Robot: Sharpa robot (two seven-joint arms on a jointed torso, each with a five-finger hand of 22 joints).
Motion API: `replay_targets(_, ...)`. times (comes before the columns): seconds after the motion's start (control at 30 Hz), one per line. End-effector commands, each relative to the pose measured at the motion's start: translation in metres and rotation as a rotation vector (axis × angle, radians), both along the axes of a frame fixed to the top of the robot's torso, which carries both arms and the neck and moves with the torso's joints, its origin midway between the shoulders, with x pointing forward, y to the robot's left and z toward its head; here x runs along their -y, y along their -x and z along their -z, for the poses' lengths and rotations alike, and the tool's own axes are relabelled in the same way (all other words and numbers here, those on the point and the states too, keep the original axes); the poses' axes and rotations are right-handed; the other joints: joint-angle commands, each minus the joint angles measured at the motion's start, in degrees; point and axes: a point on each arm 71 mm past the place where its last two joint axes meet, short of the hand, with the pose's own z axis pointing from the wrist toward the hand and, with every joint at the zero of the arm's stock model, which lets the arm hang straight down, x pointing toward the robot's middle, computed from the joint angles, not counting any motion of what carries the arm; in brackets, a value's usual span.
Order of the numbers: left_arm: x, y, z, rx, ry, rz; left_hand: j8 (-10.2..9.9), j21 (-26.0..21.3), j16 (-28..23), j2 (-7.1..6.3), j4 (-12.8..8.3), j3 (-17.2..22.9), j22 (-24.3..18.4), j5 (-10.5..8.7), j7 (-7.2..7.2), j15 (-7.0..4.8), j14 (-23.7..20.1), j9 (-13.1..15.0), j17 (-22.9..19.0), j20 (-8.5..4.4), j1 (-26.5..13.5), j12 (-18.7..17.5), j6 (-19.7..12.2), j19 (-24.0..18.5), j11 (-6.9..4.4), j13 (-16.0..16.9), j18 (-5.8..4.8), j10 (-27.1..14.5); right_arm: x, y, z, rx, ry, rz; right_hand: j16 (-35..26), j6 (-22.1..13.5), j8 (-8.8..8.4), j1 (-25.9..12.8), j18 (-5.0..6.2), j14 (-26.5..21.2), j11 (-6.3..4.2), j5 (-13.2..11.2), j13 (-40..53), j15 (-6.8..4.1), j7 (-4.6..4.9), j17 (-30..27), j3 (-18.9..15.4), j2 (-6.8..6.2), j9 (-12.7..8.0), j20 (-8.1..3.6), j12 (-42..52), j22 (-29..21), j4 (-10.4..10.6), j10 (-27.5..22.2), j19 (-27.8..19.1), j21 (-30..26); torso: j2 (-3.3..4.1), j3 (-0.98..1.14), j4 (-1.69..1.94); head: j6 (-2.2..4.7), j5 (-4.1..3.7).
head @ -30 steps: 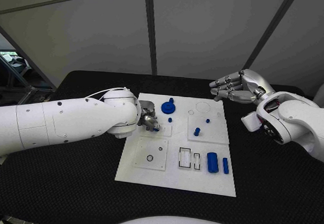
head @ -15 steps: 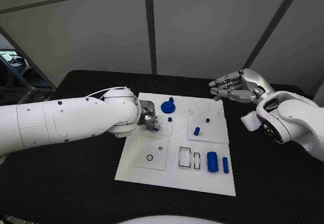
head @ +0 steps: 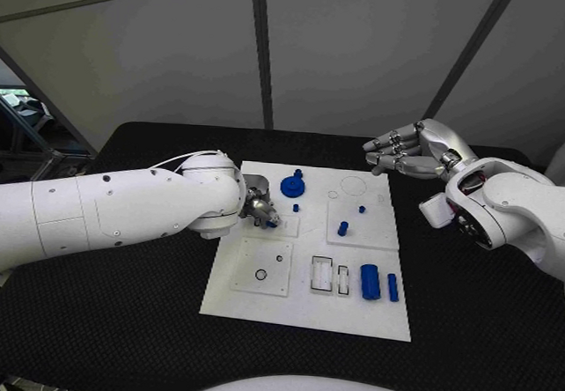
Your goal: Assemble the parts on the task board
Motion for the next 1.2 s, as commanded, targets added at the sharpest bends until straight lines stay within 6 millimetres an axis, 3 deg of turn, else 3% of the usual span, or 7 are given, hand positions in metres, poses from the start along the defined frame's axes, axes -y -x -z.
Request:
replay_targets(0.03, -0.0012, 0.0014, 0.0042, -0.022, -0.029, 0.006, -0.2, 0.3, -0.3, 0.0, 0.6, 0.0, 7.8, -0.04, -0.02, -0.26, 3.6, -0.3, 7.2, -0.14, -0.8, 0.3, 0.5, 3.0, 0.01, 0.1, -1.46, 0.4, -0.0006, -0.0004, -0.0012, 0.001, 0.001, -0.006, -0.2, 0.3, -0.39, -0.7, 0.18, 0.3, 0.18, 0.2, -0.1, 0.04, 0.3, -0.1, -0.1, -0.07, 0.0, 0.21, -0.3, -0.1, 0.3, 0.4, 0.4, -0.3, 0.0, -0.01, -0.01, 0.03, 0.01)
replay_targets(0.47, -0.0017, -0.0002, 0.004, -0.017, -0.027, 0.0, -0.3, 0.4, -0.3, 0.3, 2.1, -0.8, 8.0, -0.02, -0.03, -0.23, 3.6, -1.1, 7.2, -0.08, -2.9, 0.8, 0.9, 3.1, 0.03, 0.6, -1.5, 0.7, -0.0008, -0.0006, -0.0008, -0.004, 0.003, -0.007, -0.3, 0.2, -0.45, -0.8, 0.17, 0.2, 0.24, 0.5, -0.2, 0.09, 0.35, -0.1, -0.1, -0.09, 0.0, 0.24, -0.3, -0.1, 0.4, 0.3, 0.4, -0.4, 0.02, 0.01, -0.01, -0.07, -0.11)
replay_targets(0.57, -0.0018, -0.0008, 0.0038, -0.013, -0.024, -0.004, -0.3, 0.5, -0.3, 0.37, 2.5, -1.0, 8.2, -0.04, -0.06, -0.24, 3.6, -1.3, 7.2, -0.06, -3.4, 1.0, 1.1, 3.2, 0.01, 0.8, -1.53, 0.8, -0.0005, -0.0008, -0.0006, -0.005, 0.004, -0.005, -0.5, 0.1, -0.54, -1.2, 0.16, 0.2, 0.32, 3.7, -0.4, 0.16, 0.41, -0.3, 0.1, -0.18, 0.0, 0.28, -0.4, -0.3, 0.7, 0.1, 0.4, -0.7, -0.01, -0.01, 0.02, 0.04, -0.15)
replay_targets(0.63, -0.0018, -0.001, 0.0036, -0.011, -0.022, -0.006, -0.4, 0.6, -0.3, 0.45, 3.0, -1.2, 8.3, -0.06, -0.07, -0.24, 3.6, -1.5, 7.2, -0.05, -3.9, 1.1, 1.3, 3.2, 0.01, 0.8, -1.56, 0.9, -0.0004, -0.001, -0.0005, -0.006, 0.004, -0.004, -0.5, 0.1, -0.55, -1.3, 0.17, 0.1, 0.33, 4.3, -0.5, 0.17, 0.41, -0.3, 0.1, -0.21, 0.0, 0.29, -0.4, -0.4, 0.8, 0.1, 0.4, -0.8, -0.01, -0.02, 0.01, 0.06, -0.35)
replay_targets(1.2, -0.0009, -0.0017, 0.0032, -0.003, -0.014, -0.006, -0.4, 1.0, -0.2, 0.65, 5.0, -3.5, 9.0, -0.15, -0.15, -0.25, 3.6, -2.6, 7.3, -0.04, -6.2, 1.7, 2.1, 3.5, -0.02, 1.5, -1.7, 1.4, -0.001, -0.0016, 0.0, -0.009, 0.005, -0.007, -0.5, 0.0, -0.56, -1.4, 0.16, 0.1, 0.35, 4.7, -0.5, 0.19, 0.44, -0.3, 0.1, -0.26, 0.0, 0.31, -0.4, -0.5, 0.9, 0.1, 0.5, -0.9, -0.02, 0.01, 0.01, -0.03, -0.51)
